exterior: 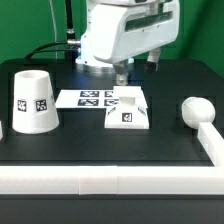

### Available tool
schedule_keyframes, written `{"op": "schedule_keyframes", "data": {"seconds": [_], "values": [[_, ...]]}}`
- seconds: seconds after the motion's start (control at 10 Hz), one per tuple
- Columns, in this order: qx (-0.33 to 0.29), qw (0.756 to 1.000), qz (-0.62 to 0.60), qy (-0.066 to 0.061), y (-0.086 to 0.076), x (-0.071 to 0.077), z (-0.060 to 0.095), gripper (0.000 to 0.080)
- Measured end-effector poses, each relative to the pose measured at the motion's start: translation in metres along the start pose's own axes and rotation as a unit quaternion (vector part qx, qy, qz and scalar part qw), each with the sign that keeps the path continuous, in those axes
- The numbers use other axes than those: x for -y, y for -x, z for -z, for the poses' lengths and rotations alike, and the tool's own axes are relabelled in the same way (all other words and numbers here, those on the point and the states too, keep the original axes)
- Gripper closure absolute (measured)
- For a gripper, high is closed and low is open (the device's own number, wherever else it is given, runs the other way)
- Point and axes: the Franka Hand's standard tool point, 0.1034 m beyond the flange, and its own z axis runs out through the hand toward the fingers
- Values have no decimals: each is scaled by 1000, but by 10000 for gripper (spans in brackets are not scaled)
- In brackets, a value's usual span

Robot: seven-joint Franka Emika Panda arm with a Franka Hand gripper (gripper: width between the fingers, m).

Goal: Assemble lamp

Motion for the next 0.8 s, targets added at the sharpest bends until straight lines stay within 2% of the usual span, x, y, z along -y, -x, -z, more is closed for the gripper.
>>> {"op": "schedule_keyframes", "data": {"seconds": [0.1,0.4,0.6,0.8], "values": [[0,1000,-6,-1,5,7,-6,100],[0,1000,-15,-2,4,6,-6,100],[-2,994,-106,-5,4,8,-6,100],[1,972,-236,-21,21,20,-15,100]]}}
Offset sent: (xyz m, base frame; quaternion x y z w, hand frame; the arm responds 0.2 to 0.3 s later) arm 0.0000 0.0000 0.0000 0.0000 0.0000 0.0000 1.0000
